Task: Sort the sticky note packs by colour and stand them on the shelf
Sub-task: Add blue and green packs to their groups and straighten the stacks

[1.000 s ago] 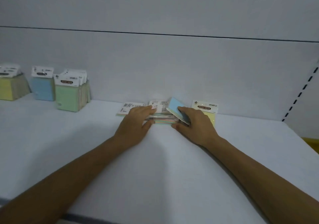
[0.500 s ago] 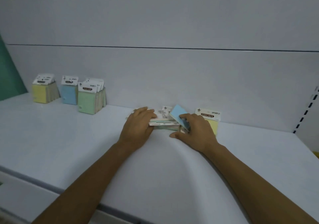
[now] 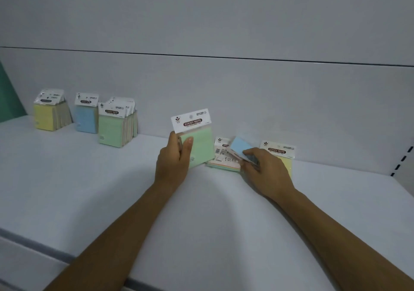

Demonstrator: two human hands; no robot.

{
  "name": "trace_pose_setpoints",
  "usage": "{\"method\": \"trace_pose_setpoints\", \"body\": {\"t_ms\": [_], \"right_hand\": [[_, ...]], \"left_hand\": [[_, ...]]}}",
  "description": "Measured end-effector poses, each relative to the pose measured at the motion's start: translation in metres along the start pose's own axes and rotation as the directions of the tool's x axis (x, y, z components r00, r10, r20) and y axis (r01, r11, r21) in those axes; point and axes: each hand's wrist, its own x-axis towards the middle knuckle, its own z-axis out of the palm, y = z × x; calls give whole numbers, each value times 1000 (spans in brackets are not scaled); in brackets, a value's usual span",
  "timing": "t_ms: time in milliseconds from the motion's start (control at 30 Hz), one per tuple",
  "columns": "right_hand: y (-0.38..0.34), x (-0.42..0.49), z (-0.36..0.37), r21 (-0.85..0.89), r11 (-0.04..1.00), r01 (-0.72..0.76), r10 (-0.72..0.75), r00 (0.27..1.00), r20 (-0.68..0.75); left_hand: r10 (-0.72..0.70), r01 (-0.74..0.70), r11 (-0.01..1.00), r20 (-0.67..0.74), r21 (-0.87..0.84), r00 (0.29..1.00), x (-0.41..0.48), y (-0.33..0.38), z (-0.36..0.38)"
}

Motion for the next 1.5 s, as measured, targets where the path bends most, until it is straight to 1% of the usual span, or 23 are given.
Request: {"method": "trace_pose_setpoints", "body": {"t_ms": [67,167,233,300,367,433,500,567,600,667,733,767,800,867,967,1033,1067,1100,1167,1267,1333,1367,1500], "right_hand": [[0,0,-1,-56,998,25,-27,999,-32],[-4,-2,-4,-100,994,-38,22,989,-148],[-8,-3,-10,23,995,-96,99,960,-264],[-15,-1,-18,278,953,-118,206,927,-313],[-27,0,-23,547,827,-132,324,906,-272],[-44,-4,-24,719,676,-164,386,910,-154],[-59,-10,-21,796,583,-164,318,947,-38],[-71,-16,-19,825,548,-138,189,981,39],[-73,-18,-18,821,561,-105,127,991,40],[-70,-20,-13,725,688,36,14,998,-64],[-61,-21,-5,516,838,180,-79,974,-212],[-58,-21,-2,415,884,213,-104,958,-269],[-54,-20,0,345,916,205,-100,949,-300],[-49,-17,0,298,946,131,-30,946,-322],[-46,-15,-4,382,923,-36,147,953,-265],[-46,-17,-4,561,816,-142,259,956,-134],[-45,-18,-2,656,734,-178,280,958,-54],[-43,-18,0,699,688,-196,273,962,2],[-37,-18,3,688,703,-178,229,973,17],[-33,-17,6,684,716,-141,199,980,-6],[-29,-17,9,677,721,-145,207,978,-12],[-27,-17,11,667,730,-145,211,977,-18],[-28,-18,11,646,749,-144,229,972,-48]], "left_hand": [[24,-25,999,19,40,1000,-1,2,1],[106,-107,987,14,123,994,-3,5,0],[167,-165,971,-1,171,986,-5,10,-3],[202,-195,967,-30,162,979,-7,15,-5],[228,-222,966,-38,130,973,-8,18,-5],[266,-265,959,1,103,964,-10,19,-3],[282,-285,956,54,68,958,-15,20,2],[194,-192,981,74,-24,978,-17,22,5],[120,-112,989,80,-98,989,-16,22,6],[-3,39,968,145,-247,989,-14,20,7],[-52,140,931,259,-337,964,-17,20,9],[-65,183,917,317,-355,946,-20,21,11],[-76,220,905,371,-364,926,-23,23,12],[-89,269,887,432,-376,898,-26,24,15],[-98,287,870,430,-401,897,-24,26,13],[-93,279,878,434,-388,896,-24,27,12],[-95,276,885,434,-376,896,-25,26,13],[-101,273,892,430,-360,897,-26,25,13],[-116,272,902,419,-335,900,-26,25,14],[-105,297,857,423,-421,900,-26,29,14],[-62,260,861,417,-436,907,-28,32,12],[-41,227,882,412,-414,910,-30,36,10],[-33,118,976,404,-185,914,-32,37,8]]}}
